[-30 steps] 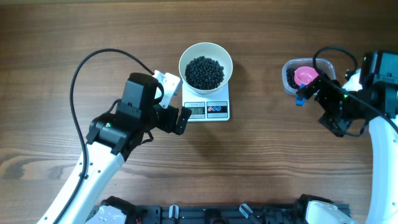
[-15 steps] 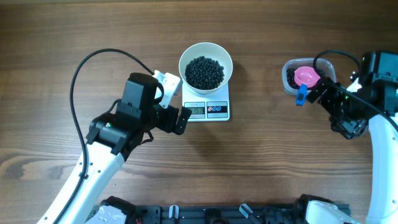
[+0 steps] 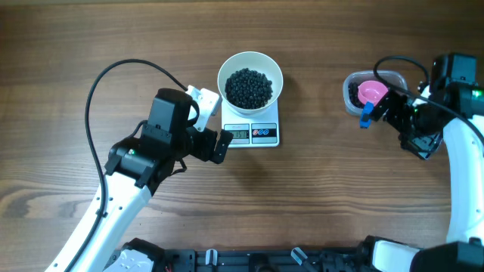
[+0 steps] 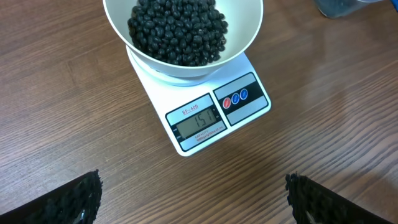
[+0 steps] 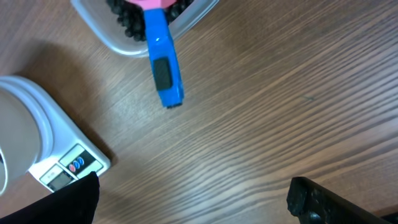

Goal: Scoop item into bowl and weigh 150g on scale

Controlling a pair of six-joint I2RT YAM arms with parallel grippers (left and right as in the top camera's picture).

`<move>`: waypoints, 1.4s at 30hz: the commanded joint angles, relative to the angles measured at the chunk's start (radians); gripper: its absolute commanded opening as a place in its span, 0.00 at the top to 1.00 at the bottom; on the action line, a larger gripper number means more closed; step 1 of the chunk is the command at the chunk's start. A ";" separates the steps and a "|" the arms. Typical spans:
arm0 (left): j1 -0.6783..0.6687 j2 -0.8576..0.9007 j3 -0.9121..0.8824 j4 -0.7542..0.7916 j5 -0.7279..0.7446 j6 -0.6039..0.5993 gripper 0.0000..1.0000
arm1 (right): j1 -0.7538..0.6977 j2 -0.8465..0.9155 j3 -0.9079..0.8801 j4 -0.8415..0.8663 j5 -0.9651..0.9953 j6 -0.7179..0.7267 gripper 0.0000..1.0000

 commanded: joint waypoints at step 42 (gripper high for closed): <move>-0.005 0.002 -0.005 0.003 0.016 0.001 0.00 | -0.148 0.046 -0.358 0.468 -0.449 0.035 0.24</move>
